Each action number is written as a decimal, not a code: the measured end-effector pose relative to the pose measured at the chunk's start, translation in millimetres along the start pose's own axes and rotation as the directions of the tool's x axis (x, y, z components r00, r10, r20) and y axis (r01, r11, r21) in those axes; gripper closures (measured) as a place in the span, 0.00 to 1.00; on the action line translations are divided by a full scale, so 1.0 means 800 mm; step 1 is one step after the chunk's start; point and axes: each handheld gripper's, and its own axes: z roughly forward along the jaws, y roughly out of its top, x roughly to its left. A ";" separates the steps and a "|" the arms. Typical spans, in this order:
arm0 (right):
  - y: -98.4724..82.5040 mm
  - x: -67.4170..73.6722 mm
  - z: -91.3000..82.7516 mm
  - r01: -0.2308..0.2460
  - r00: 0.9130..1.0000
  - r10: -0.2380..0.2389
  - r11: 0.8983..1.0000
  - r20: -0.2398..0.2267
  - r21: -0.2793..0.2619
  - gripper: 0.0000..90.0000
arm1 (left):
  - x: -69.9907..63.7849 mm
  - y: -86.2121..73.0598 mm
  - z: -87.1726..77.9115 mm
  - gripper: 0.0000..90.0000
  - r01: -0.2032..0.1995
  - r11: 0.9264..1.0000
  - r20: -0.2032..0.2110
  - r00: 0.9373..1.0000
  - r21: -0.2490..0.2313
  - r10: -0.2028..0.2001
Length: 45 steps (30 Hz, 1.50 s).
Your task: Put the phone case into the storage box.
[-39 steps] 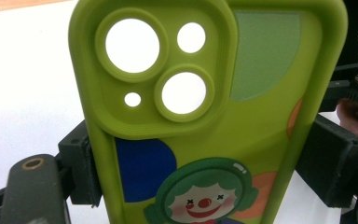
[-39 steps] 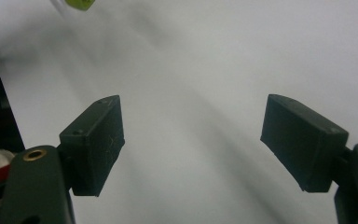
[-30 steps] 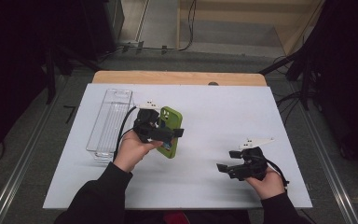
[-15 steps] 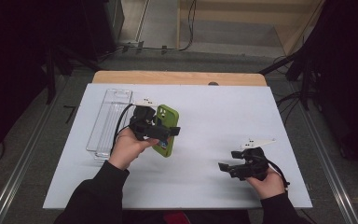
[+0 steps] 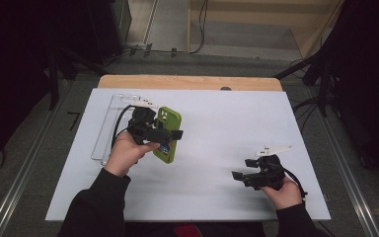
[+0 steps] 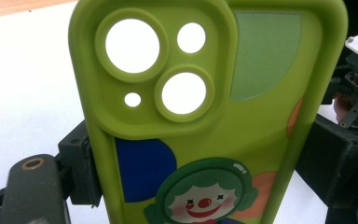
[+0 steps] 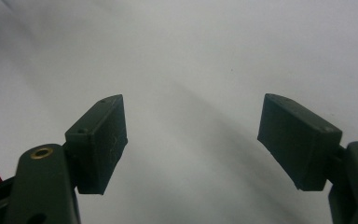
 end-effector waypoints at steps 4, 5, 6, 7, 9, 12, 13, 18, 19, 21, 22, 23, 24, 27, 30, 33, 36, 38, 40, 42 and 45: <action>0.000 0.002 0.001 0.001 1.000 -0.001 1.000 0.000 0.004 0.24 | 0.001 0.003 -0.008 0.18 0.000 1.000 -0.006 1.000 0.001 0.000; 0.000 0.001 0.001 0.002 1.000 -0.002 1.000 -0.002 0.004 0.24 | 0.001 0.003 -0.010 0.18 0.000 1.000 -0.008 1.000 -0.001 0.000; 0.000 0.001 0.001 0.001 1.000 -0.001 1.000 -0.001 0.003 0.24 | 0.002 0.004 -0.011 0.18 -0.001 1.000 -0.010 1.000 0.000 0.001; 0.000 0.001 0.000 0.002 1.000 -0.002 1.000 -0.002 0.004 0.24 | 0.002 0.004 -0.013 0.18 0.000 1.000 -0.012 1.000 -0.003 -0.001; 0.000 0.001 -0.001 0.000 1.000 0.000 1.000 0.000 -0.001 0.24 | 0.004 0.005 -0.018 0.18 -0.002 1.000 -0.020 1.000 -0.002 0.002; 0.001 0.002 -0.003 -0.009 1.000 0.008 1.000 -0.012 -0.017 0.25 | 0.007 0.006 -0.023 0.18 0.002 1.000 -0.022 1.000 -0.012 -0.003; 0.001 0.002 -0.003 -0.008 1.000 0.008 1.000 -0.013 -0.015 0.25 | 0.008 0.006 -0.025 0.18 0.003 1.000 -0.024 1.000 -0.011 -0.003; 0.001 0.003 -0.002 -0.001 1.000 0.001 1.000 -0.013 -0.003 0.25 | 0.012 0.008 -0.034 0.18 0.014 1.000 -0.033 0.999 -0.013 -0.015; 0.001 0.003 -0.002 0.000 1.000 0.000 1.000 -0.013 -0.003 0.25 | 0.014 0.008 -0.036 0.18 0.014 1.000 -0.037 0.999 -0.016 -0.015; 0.000 0.002 -0.002 0.004 1.000 -0.004 1.000 -0.011 -0.002 0.25 | 0.016 0.008 -0.040 0.18 0.017 1.000 -0.044 0.999 -0.022 -0.017; 0.000 0.002 -0.002 0.001 1.000 -0.001 1.000 -0.010 -0.002 0.25 | 0.017 0.009 -0.042 0.18 0.018 1.000 -0.046 0.999 -0.024 -0.019; 0.001 0.002 -0.002 -0.001 1.000 0.001 1.000 -0.010 -0.002 0.25 | 0.018 0.009 -0.044 0.18 0.021 0.999 -0.048 0.999 -0.028 -0.022; 0.001 0.002 -0.002 -0.002 1.000 0.002 1.000 -0.011 0.000 0.25 | 0.019 0.009 -0.046 0.18 0.021 0.999 -0.050 0.998 -0.031 -0.023; 0.001 0.003 -0.001 0.001 1.000 -0.001 1.000 -0.016 0.001 0.25 | 0.023 0.009 -0.053 0.18 0.029 0.999 -0.063 0.997 -0.040 -0.032; 0.000 0.002 -0.001 -0.001 1.000 0.001 1.000 -0.014 0.002 0.25 | 0.026 0.010 -0.062 0.18 0.032 0.999 -0.071 0.997 -0.039 -0.035; 0.000 0.001 -0.001 -0.002 1.000 0.002 1.000 -0.014 0.004 0.25 | 0.029 0.010 -0.069 0.18 0.040 0.998 -0.071 0.996 -0.054 -0.044; 0.000 0.000 -0.001 -0.003 1.000 0.003 1.000 -0.015 0.006 0.25 | 0.032 0.010 -0.076 0.18 0.046 0.997 -0.077 0.996 -0.061 -0.051; 0.000 0.000 0.000 0.002 1.000 -0.002 1.000 -0.015 0.007 0.25 | 0.034 0.010 -0.079 0.18 0.048 0.997 -0.085 0.995 -0.063 -0.053; 0.000 0.001 0.000 0.002 1.000 -0.001 1.000 -0.015 0.008 0.25 | 0.035 0.010 -0.081 0.18 0.050 0.997 -0.091 0.994 -0.065 -0.056; 0.000 0.001 0.000 -0.001 1.000 0.001 1.000 -0.016 0.008 0.25 | 0.037 0.010 -0.083 0.18 0.051 0.997 -0.103 0.993 -0.066 -0.057; -0.001 -0.001 0.000 -0.009 1.000 0.009 1.000 -0.026 0.010 0.25 | 0.039 0.009 -0.087 0.18 0.058 0.995 -0.117 0.991 -0.076 -0.067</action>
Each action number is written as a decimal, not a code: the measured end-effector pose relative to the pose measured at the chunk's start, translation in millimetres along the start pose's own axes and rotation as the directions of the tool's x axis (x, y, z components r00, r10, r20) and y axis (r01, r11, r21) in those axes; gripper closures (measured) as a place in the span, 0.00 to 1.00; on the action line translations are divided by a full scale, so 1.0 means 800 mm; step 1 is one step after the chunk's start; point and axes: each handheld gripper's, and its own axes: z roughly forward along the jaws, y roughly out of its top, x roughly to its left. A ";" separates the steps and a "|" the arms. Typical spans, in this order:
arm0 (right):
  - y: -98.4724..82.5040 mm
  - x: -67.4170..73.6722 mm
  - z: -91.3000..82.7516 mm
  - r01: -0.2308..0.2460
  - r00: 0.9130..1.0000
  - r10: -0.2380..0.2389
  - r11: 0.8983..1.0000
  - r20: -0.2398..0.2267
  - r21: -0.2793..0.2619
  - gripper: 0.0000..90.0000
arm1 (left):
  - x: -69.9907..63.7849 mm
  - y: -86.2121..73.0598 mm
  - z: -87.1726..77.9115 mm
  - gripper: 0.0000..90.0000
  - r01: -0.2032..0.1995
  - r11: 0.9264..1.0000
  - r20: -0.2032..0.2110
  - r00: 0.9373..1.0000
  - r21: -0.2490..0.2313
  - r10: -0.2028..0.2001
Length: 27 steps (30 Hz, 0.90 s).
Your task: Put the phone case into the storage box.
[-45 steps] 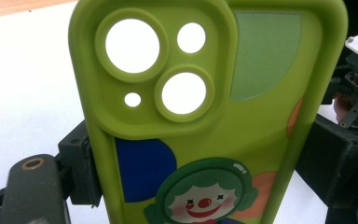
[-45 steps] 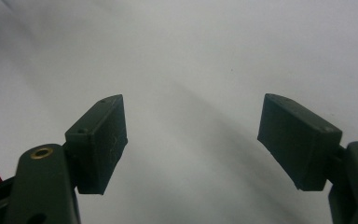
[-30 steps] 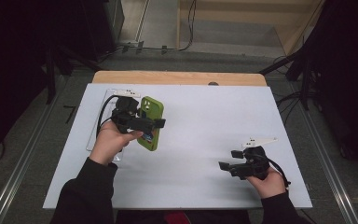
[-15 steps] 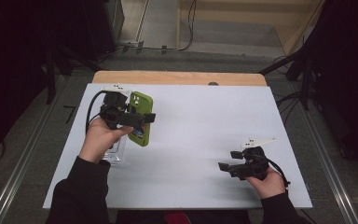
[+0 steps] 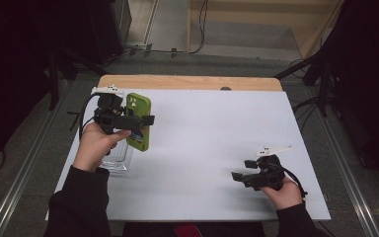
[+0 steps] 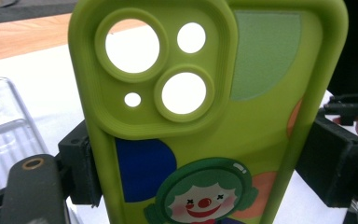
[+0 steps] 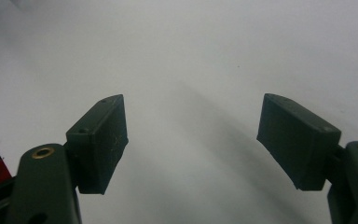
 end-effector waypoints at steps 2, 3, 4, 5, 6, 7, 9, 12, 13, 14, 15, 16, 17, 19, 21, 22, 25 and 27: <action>-0.001 -0.001 0.001 -0.001 1.000 0.001 1.000 -0.011 0.001 0.25 | 0.003 0.000 -0.002 0.18 0.013 1.000 -0.014 1.000 -0.009 -0.013; -0.001 -0.001 0.001 -0.002 1.000 0.002 1.000 -0.011 0.000 0.25 | 0.004 0.000 -0.004 0.18 0.017 1.000 -0.029 0.999 -0.015 -0.018; -0.001 -0.001 0.000 -0.001 1.000 0.001 1.000 -0.012 -0.001 0.25 | 0.006 0.000 -0.005 0.18 0.023 1.000 -0.043 0.999 -0.019 -0.024; -0.001 -0.001 0.000 -0.001 1.000 0.001 1.000 -0.012 -0.001 0.25 | 0.008 0.000 -0.005 0.18 0.026 0.999 -0.052 0.998 -0.020 -0.027; -0.001 -0.001 0.000 -0.001 1.000 0.001 1.000 -0.011 -0.001 0.25 | 0.009 0.000 -0.006 0.18 0.030 0.999 -0.063 0.998 -0.021 -0.031; -0.001 -0.001 0.000 0.000 1.000 0.000 1.000 -0.009 0.000 0.25 | 0.011 -0.001 -0.007 0.18 0.032 0.999 -0.070 0.997 -0.021 -0.033; -0.001 -0.001 0.001 0.002 1.000 -0.002 1.000 -0.006 0.002 0.25 | 0.015 -0.001 -0.009 0.18 0.045 0.999 -0.076 0.996 -0.029 -0.047; -0.001 0.000 0.000 0.000 1.000 0.000 1.000 -0.004 0.001 0.25 | 0.019 -0.002 -0.012 0.18 0.056 0.997 -0.092 0.994 -0.045 -0.060; -0.001 0.000 0.000 -0.001 1.000 0.001 1.000 -0.004 0.001 0.25 | 0.020 -0.002 -0.014 0.18 0.060 0.997 -0.097 0.993 -0.052 -0.065; -0.001 0.000 0.000 0.001 1.000 -0.001 1.000 -0.003 0.001 0.25 | 0.021 -0.002 -0.015 0.18 0.060 0.997 -0.103 0.993 -0.056 -0.065; -0.001 0.000 0.000 -0.002 1.000 0.002 1.000 -0.005 0.001 0.25 | 0.022 -0.002 -0.016 0.18 0.059 0.996 -0.112 0.992 -0.062 -0.066; -0.001 0.000 0.000 -0.002 1.000 0.002 1.000 -0.007 0.001 0.25 | 0.023 -0.002 -0.017 0.18 0.060 0.996 -0.122 0.990 -0.063 -0.068; -0.001 0.000 0.000 -0.003 1.000 0.003 1.000 -0.007 0.002 0.25 | 0.024 -0.003 -0.018 0.18 0.065 0.996 -0.128 0.989 -0.069 -0.074; -0.001 0.000 0.000 -0.002 1.000 0.002 1.000 -0.008 0.001 0.25 | 0.026 -0.003 -0.020 0.18 0.072 0.995 -0.134 0.988 -0.071 -0.081; -0.001 0.000 0.000 -0.003 1.000 0.003 1.000 -0.007 -0.002 0.25 | 0.029 -0.004 -0.022 0.18 0.078 0.994 -0.138 0.987 -0.074 -0.088; -0.001 0.000 0.000 -0.004 1.000 0.004 1.000 -0.007 -0.002 0.25 | 0.030 -0.004 -0.022 0.18 0.080 0.994 -0.143 0.986 -0.078 -0.091; -0.001 0.000 0.000 -0.002 1.000 0.002 1.000 -0.009 0.000 0.25 | 0.032 -0.004 -0.024 0.18 0.083 0.993 -0.163 0.982 -0.084 -0.095; -0.001 -0.001 0.000 -0.004 1.000 0.004 1.000 -0.014 0.002 0.25 | 0.035 -0.005 -0.025 0.18 0.086 0.992 -0.174 0.979 -0.093 -0.101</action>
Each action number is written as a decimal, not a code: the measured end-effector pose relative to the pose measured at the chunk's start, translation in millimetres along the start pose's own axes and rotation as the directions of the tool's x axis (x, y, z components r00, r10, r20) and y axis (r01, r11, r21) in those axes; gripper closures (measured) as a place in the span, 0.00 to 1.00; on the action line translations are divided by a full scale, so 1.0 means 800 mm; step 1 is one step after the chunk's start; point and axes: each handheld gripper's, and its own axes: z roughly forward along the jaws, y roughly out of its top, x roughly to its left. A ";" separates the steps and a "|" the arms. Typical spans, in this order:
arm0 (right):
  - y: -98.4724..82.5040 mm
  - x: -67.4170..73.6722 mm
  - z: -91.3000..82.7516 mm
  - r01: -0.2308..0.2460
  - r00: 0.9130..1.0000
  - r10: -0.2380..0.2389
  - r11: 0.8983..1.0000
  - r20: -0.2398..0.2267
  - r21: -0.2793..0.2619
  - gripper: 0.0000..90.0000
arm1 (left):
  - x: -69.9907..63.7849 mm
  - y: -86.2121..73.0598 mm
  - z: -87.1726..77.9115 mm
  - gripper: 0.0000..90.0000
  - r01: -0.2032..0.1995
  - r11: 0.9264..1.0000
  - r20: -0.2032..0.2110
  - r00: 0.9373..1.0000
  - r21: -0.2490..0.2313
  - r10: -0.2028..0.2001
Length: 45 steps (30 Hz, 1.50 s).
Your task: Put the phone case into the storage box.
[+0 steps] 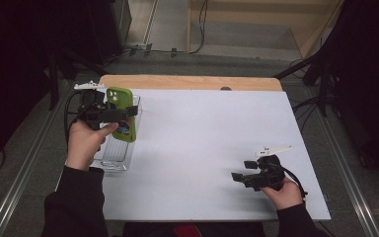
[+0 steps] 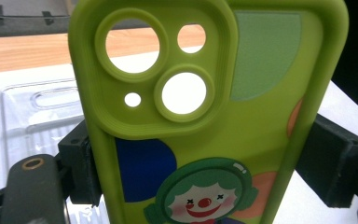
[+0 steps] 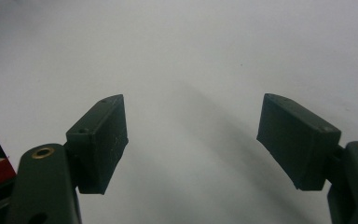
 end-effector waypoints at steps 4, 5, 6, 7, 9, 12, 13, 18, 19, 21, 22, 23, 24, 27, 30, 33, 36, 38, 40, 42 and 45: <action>0.000 0.000 0.000 -0.003 1.000 0.003 1.000 -0.009 -0.006 0.25 | 0.006 -0.001 -0.001 0.18 0.011 1.000 -0.023 1.000 0.002 -0.011; 0.000 0.000 0.000 -0.001 1.000 0.001 1.000 -0.007 -0.007 0.25 | 0.008 -0.001 -0.001 0.18 0.014 1.000 -0.024 1.000 0.002 -0.014; 0.000 0.000 0.000 -0.002 1.000 0.002 1.000 -0.005 -0.006 0.25 | 0.009 -0.001 -0.001 0.18 0.019 1.000 -0.030 0.999 -0.001 -0.019; 0.000 0.000 0.000 -0.001 1.000 0.001 1.000 -0.005 -0.006 0.25 | 0.010 -0.001 -0.001 0.18 0.021 1.000 -0.033 0.999 -0.005 -0.021; 0.000 0.000 0.000 -0.001 1.000 0.001 1.000 -0.002 -0.005 0.25 | 0.013 -0.002 -0.002 0.18 0.021 1.000 -0.056 0.998 -0.009 -0.022; 0.000 0.001 0.000 0.003 1.000 -0.003 1.000 0.002 0.001 0.25 | 0.017 -0.002 -0.002 0.18 0.025 1.000 -0.068 0.997 -0.014 -0.026; 0.000 0.001 0.000 0.004 1.000 -0.004 1.000 0.002 0.001 0.25 | 0.018 -0.003 -0.002 0.18 0.025 1.000 -0.077 0.997 -0.016 -0.026; -0.001 0.000 0.000 0.001 1.000 -0.001 1.000 0.001 -0.004 0.25 | 0.027 -0.004 0.000 0.18 0.026 0.999 -0.102 0.994 -0.025 -0.029; -0.001 0.000 0.000 0.002 1.000 -0.002 1.000 0.002 -0.005 0.25 | 0.028 -0.005 0.001 0.18 0.032 0.999 -0.106 0.994 -0.031 -0.035; -0.001 0.000 0.000 0.004 1.000 -0.004 1.000 0.003 -0.003 0.25 | 0.030 -0.005 0.001 0.18 0.037 0.998 -0.114 0.993 -0.041 -0.041; -0.001 0.000 0.000 0.004 1.000 -0.004 1.000 0.003 -0.002 0.25 | 0.030 -0.005 0.001 0.18 0.040 0.998 -0.115 0.992 -0.049 -0.045; -0.001 0.000 0.000 0.003 1.000 -0.003 1.000 0.003 -0.001 0.25 | 0.031 -0.005 0.001 0.18 0.040 0.998 -0.116 0.992 -0.053 -0.046; -0.001 0.000 0.001 0.003 1.000 -0.003 1.000 0.002 -0.001 0.25 | 0.031 -0.005 0.001 0.18 0.041 0.997 -0.122 0.991 -0.066 -0.049; 0.000 0.001 0.001 -0.009 1.000 0.009 1.000 0.001 -0.007 0.25 | 0.032 -0.003 0.004 0.18 0.042 0.996 -0.128 0.990 -0.078 -0.052; 0.001 0.001 0.001 -0.019 1.000 0.019 1.000 -0.003 -0.015 0.25 | 0.031 0.000 0.007 0.18 0.024 0.997 -0.157 0.987 -0.075 -0.035; 0.001 0.002 0.001 -0.015 1.000 0.015 1.000 -0.003 -0.012 0.25 | 0.035 0.001 0.010 0.18 0.038 0.996 -0.164 0.985 -0.084 -0.051; 0.001 0.002 0.002 -0.009 1.000 0.009 1.000 0.003 -0.007 0.25 | 0.042 0.004 0.015 0.18 0.070 0.993 -0.140 0.987 -0.092 -0.083; 0.001 0.002 0.002 -0.006 1.000 0.006 1.000 0.006 -0.010 0.25 | 0.045 0.006 0.022 0.18 0.083 0.994 -0.125 0.988 -0.077 -0.092; 0.001 0.002 0.001 -0.006 1.000 0.006 1.000 0.007 -0.013 0.25 | 0.047 0.008 0.029 0.18 0.084 0.994 -0.117 0.989 -0.063 -0.091; 0.001 0.002 0.001 -0.002 1.000 0.003 1.000 0.008 -0.015 0.25 | 0.047 0.012 0.034 0.18 0.079 0.995 -0.126 0.988 -0.057 -0.086; 0.001 0.003 0.001 0.000 1.000 0.000 1.000 0.007 -0.012 0.25 | 0.046 0.020 0.038 0.18 0.056 0.997 -0.148 0.987 -0.058 -0.064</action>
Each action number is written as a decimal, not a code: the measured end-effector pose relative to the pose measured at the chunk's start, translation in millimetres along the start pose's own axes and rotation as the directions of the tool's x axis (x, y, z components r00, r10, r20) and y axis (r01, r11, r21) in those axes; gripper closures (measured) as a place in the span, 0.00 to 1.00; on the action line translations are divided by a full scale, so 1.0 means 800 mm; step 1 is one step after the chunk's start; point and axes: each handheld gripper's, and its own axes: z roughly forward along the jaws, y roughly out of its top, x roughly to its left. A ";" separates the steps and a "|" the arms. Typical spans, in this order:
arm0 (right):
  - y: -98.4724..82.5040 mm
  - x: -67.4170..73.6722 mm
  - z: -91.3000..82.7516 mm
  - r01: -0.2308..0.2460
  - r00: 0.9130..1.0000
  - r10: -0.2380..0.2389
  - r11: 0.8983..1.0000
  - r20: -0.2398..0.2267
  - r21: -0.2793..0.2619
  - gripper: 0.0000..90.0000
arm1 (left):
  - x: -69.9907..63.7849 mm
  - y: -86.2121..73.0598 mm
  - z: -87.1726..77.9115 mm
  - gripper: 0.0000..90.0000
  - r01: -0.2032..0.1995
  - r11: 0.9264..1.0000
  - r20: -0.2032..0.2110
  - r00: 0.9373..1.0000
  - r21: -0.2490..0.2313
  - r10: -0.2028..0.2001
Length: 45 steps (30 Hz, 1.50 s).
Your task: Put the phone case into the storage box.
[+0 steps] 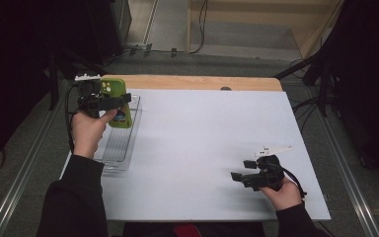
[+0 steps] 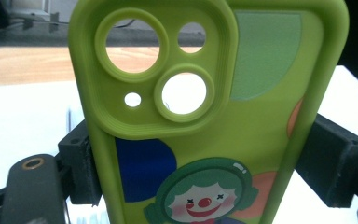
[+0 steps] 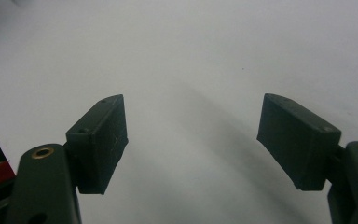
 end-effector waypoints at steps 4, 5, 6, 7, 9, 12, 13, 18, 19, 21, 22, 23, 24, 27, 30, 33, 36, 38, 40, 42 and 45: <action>0.000 0.001 0.001 0.002 1.000 -0.002 1.000 -0.001 0.000 0.25 | 0.002 0.011 0.009 0.18 -0.007 1.000 0.000 1.000 0.003 0.007; 0.001 0.001 0.001 0.003 1.000 -0.003 1.000 -0.001 0.000 0.25 | 0.004 0.013 0.011 0.18 -0.012 1.000 -0.002 1.000 0.002 0.012; 0.001 0.001 0.002 0.001 1.000 -0.001 1.000 0.000 -0.002 0.25 | 0.005 0.015 0.013 0.18 -0.010 1.000 -0.002 1.000 0.000 0.010; 0.001 0.001 0.002 0.001 1.000 -0.001 1.000 0.000 -0.001 0.25 | 0.007 0.018 0.015 0.18 -0.008 1.000 -0.003 1.000 0.000 0.008; 0.001 0.001 0.002 0.000 1.000 0.000 1.000 0.000 -0.001 0.25 | 0.011 0.022 0.019 0.18 -0.005 1.000 -0.003 1.000 -0.003 0.005; 0.001 0.000 0.001 -0.002 1.000 0.002 1.000 -0.001 -0.005 0.25 | 0.013 0.027 0.024 0.18 -0.009 1.000 -0.018 1.000 -0.004 0.009; 0.001 0.000 0.001 -0.003 1.000 0.003 1.000 0.000 -0.007 0.25 | 0.014 0.028 0.027 0.18 -0.009 1.000 -0.028 1.000 -0.010 0.008; 0.001 0.000 0.000 0.002 1.000 -0.002 1.000 0.006 -0.015 0.25 | 0.017 0.033 0.045 0.18 -0.037 0.999 -0.047 0.998 -0.023 0.036; 0.001 0.000 0.000 0.003 1.000 -0.003 1.000 0.007 -0.016 0.25 | 0.019 0.034 0.049 0.18 -0.032 0.999 -0.037 0.999 -0.024 0.031; 0.002 0.000 0.001 0.006 1.000 -0.005 1.000 0.006 -0.015 0.25 | 0.022 0.036 0.056 0.18 -0.012 1.000 -0.029 1.000 -0.021 0.012; 0.002 0.000 0.001 0.008 1.000 -0.008 1.000 0.005 -0.014 0.25 | 0.023 0.037 0.059 0.18 -0.017 1.000 -0.036 0.999 -0.022 0.016; 0.002 0.000 0.002 0.008 1.000 -0.008 1.000 0.005 -0.013 0.25 | 0.023 0.038 0.062 0.18 -0.021 1.000 -0.040 0.999 -0.019 0.021; 0.002 0.000 0.002 0.010 1.000 -0.010 1.000 0.003 -0.012 0.25 | 0.024 0.039 0.064 0.18 -0.024 1.000 -0.046 0.999 -0.014 0.024; 0.001 0.000 0.002 0.007 1.000 -0.007 1.000 0.000 -0.013 0.25 | 0.026 0.039 0.072 0.18 -0.032 0.999 -0.059 0.998 -0.004 0.031; 0.001 0.000 0.002 0.010 1.000 -0.010 1.000 0.002 -0.014 0.25 | 0.030 0.039 0.078 0.18 -0.035 0.999 -0.068 0.997 -0.015 0.034; 0.001 0.000 0.000 0.010 1.000 -0.010 1.000 0.010 -0.022 0.25 | 0.036 0.040 0.085 0.18 -0.026 1.000 -0.077 0.997 -0.012 0.025; 0.002 0.000 0.002 0.015 1.000 -0.015 1.000 0.009 -0.018 0.25 | 0.038 0.044 0.091 0.18 -0.034 0.999 -0.092 0.995 -0.006 0.033; 0.002 0.001 0.003 0.015 1.000 -0.015 1.000 0.007 -0.016 0.25 | 0.039 0.046 0.094 0.18 -0.031 1.000 -0.091 0.995 -0.003 0.030; 0.002 0.001 0.003 0.017 1.000 -0.017 1.000 0.008 -0.015 0.25 | 0.039 0.047 0.098 0.18 -0.039 0.999 -0.103 0.994 -0.003 0.039; 0.002 0.002 0.004 0.017 1.000 -0.017 1.000 0.006 -0.016 0.25 | 0.041 0.047 0.101 0.18 -0.048 0.999 -0.107 0.993 -0.009 0.047; 0.002 0.003 0.004 0.019 1.000 -0.019 1.000 0.003 -0.018 0.25 | 0.046 0.047 0.105 0.18 -0.032 0.999 -0.102 0.994 -0.029 0.029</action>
